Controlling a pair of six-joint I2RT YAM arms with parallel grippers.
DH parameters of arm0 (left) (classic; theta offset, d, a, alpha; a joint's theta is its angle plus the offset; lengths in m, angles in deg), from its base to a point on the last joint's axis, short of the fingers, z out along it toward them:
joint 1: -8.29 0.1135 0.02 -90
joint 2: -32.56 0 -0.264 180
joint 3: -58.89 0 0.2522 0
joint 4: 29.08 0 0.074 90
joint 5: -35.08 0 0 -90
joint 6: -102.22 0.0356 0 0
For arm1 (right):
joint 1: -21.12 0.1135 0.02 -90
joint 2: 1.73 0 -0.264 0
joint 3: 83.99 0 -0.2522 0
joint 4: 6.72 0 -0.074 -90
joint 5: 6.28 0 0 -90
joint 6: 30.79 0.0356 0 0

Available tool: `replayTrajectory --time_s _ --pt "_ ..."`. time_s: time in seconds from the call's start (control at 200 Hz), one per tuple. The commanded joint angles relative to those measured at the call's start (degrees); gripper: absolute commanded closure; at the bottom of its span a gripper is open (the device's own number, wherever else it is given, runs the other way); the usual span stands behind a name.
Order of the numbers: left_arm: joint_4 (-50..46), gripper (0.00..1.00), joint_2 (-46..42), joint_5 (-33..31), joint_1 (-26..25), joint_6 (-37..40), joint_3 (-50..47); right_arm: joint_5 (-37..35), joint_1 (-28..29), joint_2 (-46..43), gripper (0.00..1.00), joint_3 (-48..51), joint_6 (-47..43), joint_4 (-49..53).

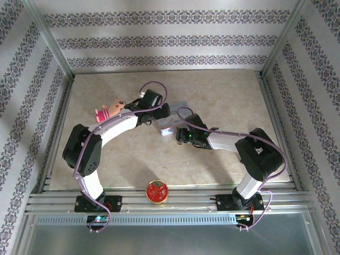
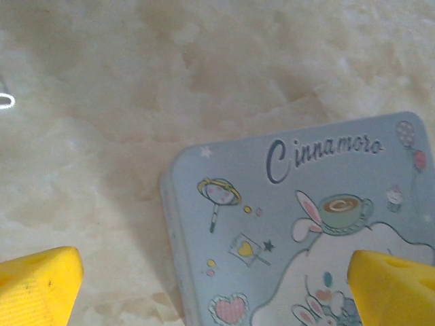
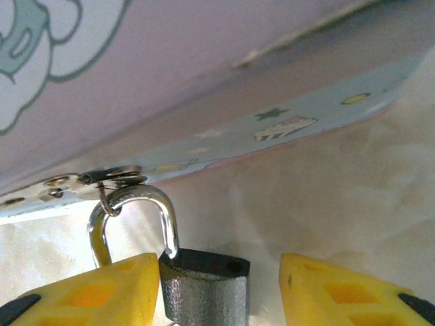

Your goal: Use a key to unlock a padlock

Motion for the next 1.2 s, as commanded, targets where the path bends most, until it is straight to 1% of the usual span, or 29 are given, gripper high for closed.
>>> replayTrajectory --time_s 0.0,0.175,0.31,0.38,0.445,0.53,0.625,0.71,0.765,0.82,0.85,0.885,0.945,1.03,1.114,1.194 --pt "-4.94 0.01 1.75 -3.42 1.06 2.47 2.22 -0.86 1.19 1.35 0.50 -1.38 -1.40 1.62" --pt "-5.30 0.01 3.17 -2.92 1.19 2.09 2.72 -2.15 2.27 2.17 0.50 -1.65 -1.40 2.75" --pt "-5.15 0.01 3.58 -2.54 1.21 1.73 2.72 -4.88 3.64 2.42 0.51 -2.78 -1.73 5.31" --pt "-5.13 0.01 3.51 -2.63 1.26 1.57 2.63 -5.81 3.85 2.52 0.53 -3.23 -1.62 6.23" --pt "-5.20 0.01 3.51 -2.86 1.27 1.47 2.54 -5.99 3.82 2.82 0.58 -3.37 -1.20 6.31" --pt "-5.21 0.01 3.55 -2.97 1.28 1.47 2.52 -6.17 3.75 3.46 0.62 -3.50 -0.59 6.50" --pt "-5.24 0.01 3.50 -3.17 1.27 1.37 2.45 -6.11 3.46 4.14 0.63 -3.42 0.35 6.43" --pt "-5.33 0.01 3.49 -3.22 1.28 1.59 2.54 -6.15 3.44 4.12 0.68 -3.24 0.60 6.10" --pt "-5.37 0.01 3.44 -3.37 1.28 1.79 2.59 -6.37 3.46 3.65 0.76 -3.00 0.63 5.95" --pt "-5.48 0.01 3.45 -3.63 1.27 2.05 2.56 -6.66 3.38 3.02 0.80 -2.74 0.46 5.71" --pt "-5.59 0.01 3.44 -3.89 1.28 2.24 2.55 -6.71 3.41 2.60 0.85 -2.63 0.36 5.62" --pt "-6.03 0.01 3.47 -4.52 1.20 2.39 2.62 -6.86 3.31 2.16 0.88 -2.45 0.26 5.53" --pt "-6.79 0.01 3.39 -5.83 1.15 2.84 2.55 -6.74 3.05 1.35 0.90 -2.08 0.19 4.99" --pt "-8.07 0.01 3.15 -8.10 1.18 3.77 2.21 -6.29 2.79 0.56 1.00 -1.62 0.23 4.08" --pt "-8.97 0.01 2.79 -9.83 1.15 4.51 1.55 -5.61 2.40 0.11 1.00 -1.18 0.83 3.00" --pt "-9.08 0.01 2.44 -10.08 1.19 4.89 0.68 -5.85 2.14 -0.18 1.00 -1.04 1.06 2.80"
